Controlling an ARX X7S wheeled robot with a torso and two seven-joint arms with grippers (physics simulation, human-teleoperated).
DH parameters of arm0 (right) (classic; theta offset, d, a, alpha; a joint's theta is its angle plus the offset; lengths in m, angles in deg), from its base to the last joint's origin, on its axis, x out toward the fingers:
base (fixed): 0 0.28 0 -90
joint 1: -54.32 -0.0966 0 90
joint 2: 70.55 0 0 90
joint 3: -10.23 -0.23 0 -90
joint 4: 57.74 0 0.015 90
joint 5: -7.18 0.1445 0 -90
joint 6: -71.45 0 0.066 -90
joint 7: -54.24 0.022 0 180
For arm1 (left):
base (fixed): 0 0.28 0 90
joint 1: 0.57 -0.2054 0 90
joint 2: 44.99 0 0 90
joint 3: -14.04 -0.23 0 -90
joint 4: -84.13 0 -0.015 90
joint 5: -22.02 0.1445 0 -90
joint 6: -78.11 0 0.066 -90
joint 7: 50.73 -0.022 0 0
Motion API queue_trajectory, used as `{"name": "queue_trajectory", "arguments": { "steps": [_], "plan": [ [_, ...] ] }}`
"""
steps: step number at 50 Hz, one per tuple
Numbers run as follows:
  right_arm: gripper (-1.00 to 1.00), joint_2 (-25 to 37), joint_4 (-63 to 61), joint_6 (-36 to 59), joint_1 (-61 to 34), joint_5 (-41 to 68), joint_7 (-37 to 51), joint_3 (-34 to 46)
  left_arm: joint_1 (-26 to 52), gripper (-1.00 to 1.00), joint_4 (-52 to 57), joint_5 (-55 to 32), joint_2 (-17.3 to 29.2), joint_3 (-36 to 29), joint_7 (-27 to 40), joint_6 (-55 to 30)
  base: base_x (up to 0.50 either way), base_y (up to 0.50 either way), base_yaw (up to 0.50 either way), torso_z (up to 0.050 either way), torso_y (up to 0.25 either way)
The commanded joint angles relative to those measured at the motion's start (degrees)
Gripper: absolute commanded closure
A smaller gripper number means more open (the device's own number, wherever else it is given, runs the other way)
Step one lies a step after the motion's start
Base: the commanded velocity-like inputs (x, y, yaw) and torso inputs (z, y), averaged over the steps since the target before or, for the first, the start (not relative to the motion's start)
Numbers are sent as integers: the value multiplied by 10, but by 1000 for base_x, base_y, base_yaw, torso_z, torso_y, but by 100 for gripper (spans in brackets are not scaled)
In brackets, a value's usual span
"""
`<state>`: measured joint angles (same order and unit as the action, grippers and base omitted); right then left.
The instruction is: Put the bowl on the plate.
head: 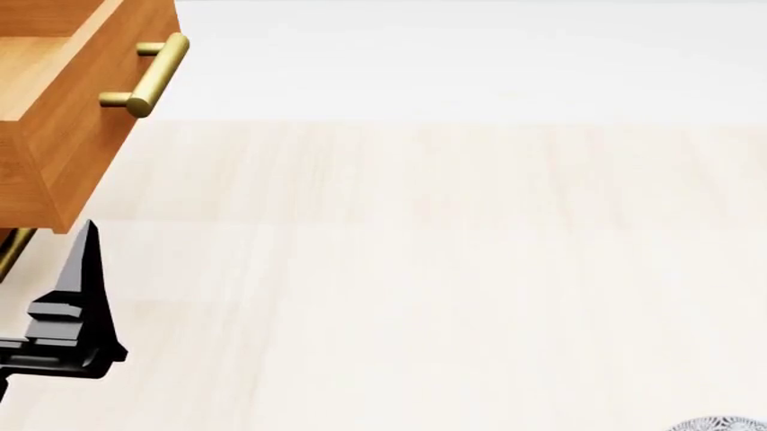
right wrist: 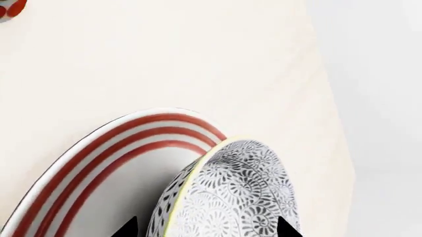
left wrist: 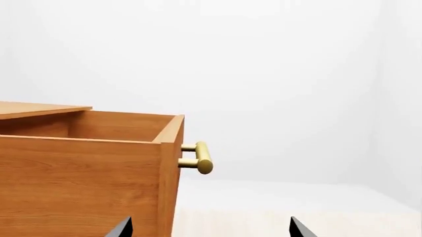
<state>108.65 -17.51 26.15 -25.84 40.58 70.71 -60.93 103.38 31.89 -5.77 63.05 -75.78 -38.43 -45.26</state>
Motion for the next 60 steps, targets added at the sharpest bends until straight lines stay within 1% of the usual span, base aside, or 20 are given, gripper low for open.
{"name": "queue_trajectory", "arguments": {
  "steps": [1,7,10,14,15,24,26,27,29,31,33,34,37,40,42,44,45,49,52,60],
  "plan": [
    [-100,8,-102,109,-77,75,-34,-81,0,-100,4,-3,3,-2,3,0,0,0,0,0,0],
    [-100,8,-102,90,-91,64,-39,-98,-2,-100,6,-6,2,-3,3,2,0,0,0,0,0],
    [-100,8,-102,48,-94,59,-7,-102,-4,-100,4,-10,0,-3,1,5,0,0,0,0,0],
    [-100,8,-102,-56,-69,27,79,-78,-9,-100,3,-15,-1,-1,-4,13,0,0,0,0,0],
    [-100,8,-102,-104,-50,-4,113,-60,-11,-100,4,-19,-2,2,-7,18,0,0,0,0,0],
    [-100,5,-102,-286,18,-120,279,7,-36,-100,6,-49,-7,25,-28,51,0,0,0,0,0],
    [-100,-13,-101,-288,15,-140,274,12,-38,-100,5,-52,-8,27,-30,54,0,0,0,0,0],
    [-100,-73,-93,-314,-4,-158,262,17,-44,-100,2,-55,-11,30,-37,64,0,0,0,0,0],
    [-100,-136,-60,-350,-22,-174,243,31,-56,-100,3,-68,-13,34,-52,78,0,0,0,0,0],
    [-100,-187,-19,-382,-36,-189,221,52,-68,-100,-1,-75,-16,36,-67,95,0,0,0,0,0],
    [-100,-211,5,-416,-38,-192,218,57,-75,-100,-6,-78,-19,37,-77,108,0,0,0,0,0],
    [-100,-239,36,-461,-40,-193,202,70,-84,-100,-15,-84,-24,41,-91,124,0,0,0,0,0],
    [-100,-284,94,-524,-48,-183,173,88,-92,-100,-36,-110,-29,48,-110,133,0,0,0,0,0],
    [-100,-355,188,-624,-64,-151,120,115,-108,-100,-84,-84,-42,40,-145,179,0,0,0,0,0],
    [-100,-369,207,-647,-66,-144,111,118,-111,-100,-95,-81,-44,38,-150,186,0,0,0,0,0],
    [-100,-408,262,-700,-76,-116,72,132,-121,-100,-124,-75,-48,33,-173,206,0,0,0,0,0],
    [-100,-427,291,-726,-83,-58,37,143,-131,-100,-137,-75,-49,29,-198,226,0,0,0,0,0],
    [-100,-477,356,-780,-92,3,-21,158,-148,-100,-172,-84,-52,22,-235,245,0,0,0,0,0],
    [-100,-500,389,-795,-96,77,-65,171,-151,-100,-204,-91,-54,19,-243,242,0,0,0,0,0],
    [-100,-544,459,-816,-99,171,-154,191,-159,-100,-274,-64,-65,4,-267,275,0,0,0,0,0]
  ]
}}
